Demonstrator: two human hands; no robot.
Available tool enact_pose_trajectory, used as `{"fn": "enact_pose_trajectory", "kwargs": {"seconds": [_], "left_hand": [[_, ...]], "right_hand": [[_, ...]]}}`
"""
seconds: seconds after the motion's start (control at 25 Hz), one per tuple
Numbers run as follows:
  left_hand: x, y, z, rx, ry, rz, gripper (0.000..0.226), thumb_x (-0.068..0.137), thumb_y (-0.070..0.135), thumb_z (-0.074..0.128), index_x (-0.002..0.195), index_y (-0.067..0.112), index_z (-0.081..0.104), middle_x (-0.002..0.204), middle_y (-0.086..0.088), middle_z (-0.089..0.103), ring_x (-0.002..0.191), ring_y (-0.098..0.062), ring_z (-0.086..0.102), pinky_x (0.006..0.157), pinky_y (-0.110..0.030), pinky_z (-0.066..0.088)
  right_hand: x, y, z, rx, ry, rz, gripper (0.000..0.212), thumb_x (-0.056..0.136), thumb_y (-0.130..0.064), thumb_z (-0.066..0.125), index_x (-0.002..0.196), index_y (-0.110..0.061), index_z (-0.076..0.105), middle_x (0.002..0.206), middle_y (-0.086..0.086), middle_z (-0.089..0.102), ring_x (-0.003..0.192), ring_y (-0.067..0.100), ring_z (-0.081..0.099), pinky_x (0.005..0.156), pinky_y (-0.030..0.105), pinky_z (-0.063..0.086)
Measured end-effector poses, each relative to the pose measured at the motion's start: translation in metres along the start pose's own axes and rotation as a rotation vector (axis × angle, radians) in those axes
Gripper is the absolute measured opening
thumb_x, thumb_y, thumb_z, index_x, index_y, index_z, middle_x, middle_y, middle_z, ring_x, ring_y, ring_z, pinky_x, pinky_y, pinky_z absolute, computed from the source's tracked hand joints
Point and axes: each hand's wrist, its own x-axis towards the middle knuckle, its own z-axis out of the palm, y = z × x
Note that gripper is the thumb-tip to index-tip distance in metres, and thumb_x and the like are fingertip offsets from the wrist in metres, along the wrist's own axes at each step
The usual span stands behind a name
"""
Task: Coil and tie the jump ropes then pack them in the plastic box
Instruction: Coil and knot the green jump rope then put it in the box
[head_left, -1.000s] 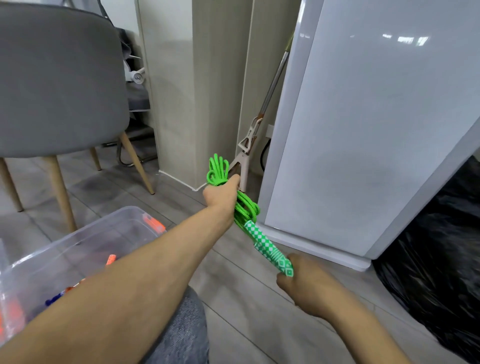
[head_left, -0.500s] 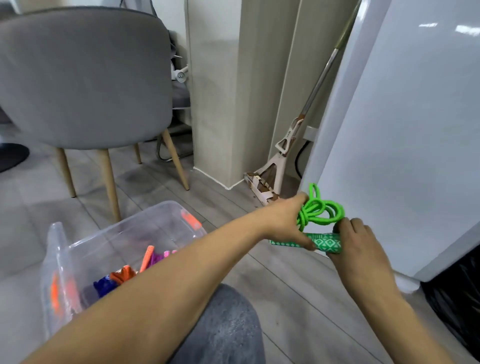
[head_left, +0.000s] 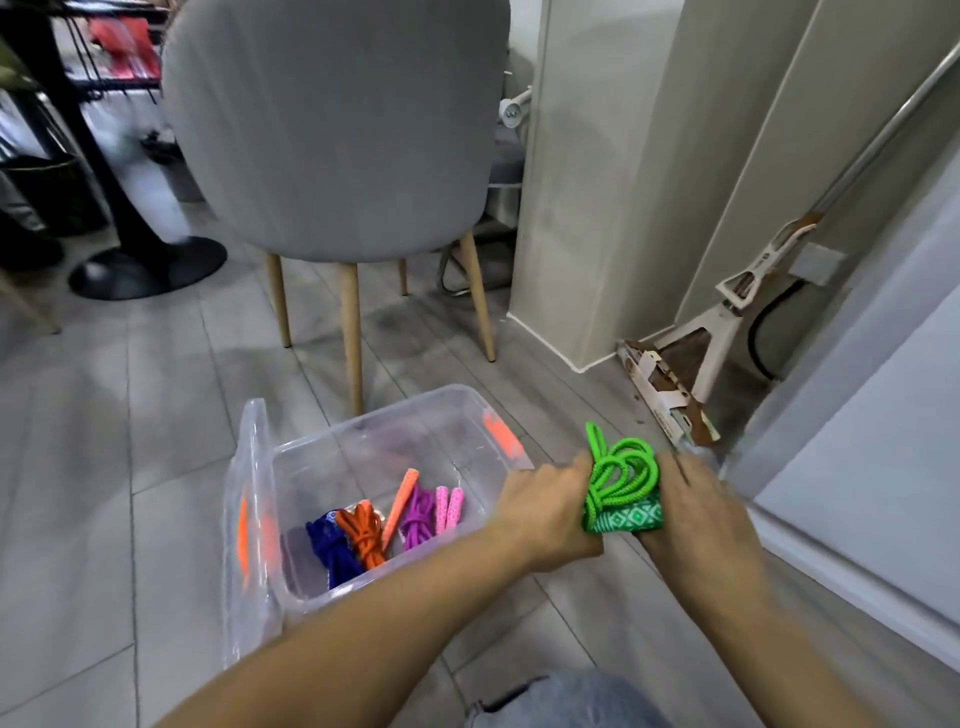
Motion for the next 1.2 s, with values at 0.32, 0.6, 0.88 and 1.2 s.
{"fn": "enact_pose_trajectory", "kwargs": {"seconds": [0.32,0.6,0.88,1.2], "left_hand": [[0.004,-0.122,0.029,-0.243,0.09,-0.539,0.065,0.075,0.042,0.067,0.13,0.021,0.04,0.11,-0.01,0.07,0.102,-0.037,0.065,0.075,-0.037,0.048],[0.034,-0.155,0.059,-1.362,0.338,-0.889,0.018,0.083,0.014,0.074,0.098,0.004,0.074,0.088,-0.015,0.076,0.08,-0.027,0.073,0.07,-0.034,0.059],[0.046,-0.196,0.056,-1.399,-0.012,-0.92,0.029,0.099,0.04,0.049,0.113,0.019,0.064,0.102,-0.006,0.068,0.079,-0.015,0.061,0.069,-0.026,0.046],[0.0,-0.271,0.133,0.174,-0.527,-0.259,0.065,0.094,0.056,0.046,0.153,0.04,0.024,0.166,-0.01,0.006,0.151,-0.042,0.003,0.114,-0.072,0.014]], "right_hand": [[0.062,-0.063,0.086,0.31,-0.244,0.075,0.044,0.087,-0.027,0.069,0.127,-0.023,0.051,0.117,0.002,0.061,0.107,0.027,0.061,0.087,0.042,0.051],[0.096,-0.114,0.134,1.003,-0.675,0.155,0.053,0.097,-0.004,0.055,0.142,-0.03,0.042,0.117,-0.015,0.061,0.087,-0.017,0.063,0.071,0.002,0.046],[0.133,-0.131,0.171,1.089,-0.646,0.236,0.052,0.091,0.004,0.062,0.128,-0.029,0.047,0.106,-0.007,0.067,0.082,-0.012,0.066,0.069,0.008,0.05],[0.136,-0.137,0.239,0.667,-0.624,0.286,0.058,0.091,-0.017,0.06,0.141,-0.034,0.035,0.123,0.011,0.06,0.108,0.029,0.062,0.095,0.045,0.052]]}}
